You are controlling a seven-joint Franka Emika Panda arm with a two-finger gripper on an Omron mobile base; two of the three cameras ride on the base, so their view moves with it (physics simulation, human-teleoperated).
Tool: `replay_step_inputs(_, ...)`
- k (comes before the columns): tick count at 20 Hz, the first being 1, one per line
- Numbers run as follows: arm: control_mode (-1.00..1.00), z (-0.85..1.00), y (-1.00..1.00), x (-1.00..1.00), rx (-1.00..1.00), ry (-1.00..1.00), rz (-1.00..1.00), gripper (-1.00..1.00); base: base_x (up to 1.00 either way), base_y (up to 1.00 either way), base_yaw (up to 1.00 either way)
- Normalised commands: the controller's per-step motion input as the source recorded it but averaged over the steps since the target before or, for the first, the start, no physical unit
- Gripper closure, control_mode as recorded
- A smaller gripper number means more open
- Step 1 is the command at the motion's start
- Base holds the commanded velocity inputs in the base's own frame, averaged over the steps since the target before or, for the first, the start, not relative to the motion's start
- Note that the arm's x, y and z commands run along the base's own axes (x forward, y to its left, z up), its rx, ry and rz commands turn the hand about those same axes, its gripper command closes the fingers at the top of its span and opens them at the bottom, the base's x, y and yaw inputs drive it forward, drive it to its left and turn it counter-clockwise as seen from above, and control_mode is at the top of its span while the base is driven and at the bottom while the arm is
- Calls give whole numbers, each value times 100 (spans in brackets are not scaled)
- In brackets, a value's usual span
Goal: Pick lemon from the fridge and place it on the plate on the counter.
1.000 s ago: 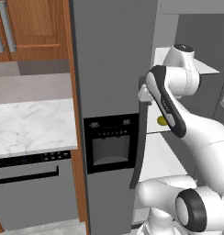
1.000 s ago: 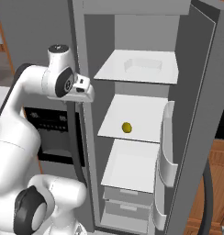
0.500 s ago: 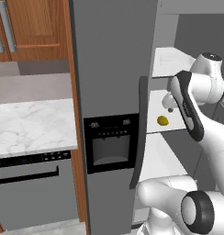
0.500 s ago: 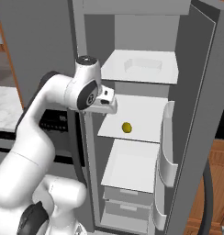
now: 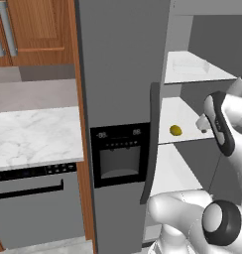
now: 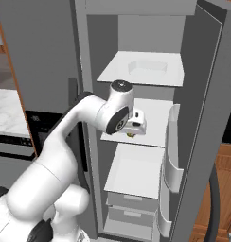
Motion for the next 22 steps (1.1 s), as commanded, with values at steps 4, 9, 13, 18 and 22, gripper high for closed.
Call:
replay_step_inputs(4,-100,-63,-25,35,0,0,0,-100,0,0,0)
replay_step_inputs(9,-100,-48,-2,46,0,0,0,-100,0,0,0)
replay_step_inputs(13,-100,-32,0,59,0,-1,0,-100,0,0,0)
replay_step_inputs(18,-100,-10,0,67,0,-1,0,-100,0,0,0)
replay_step_inputs(22,-100,-4,0,66,0,0,0,-100,0,0,0)
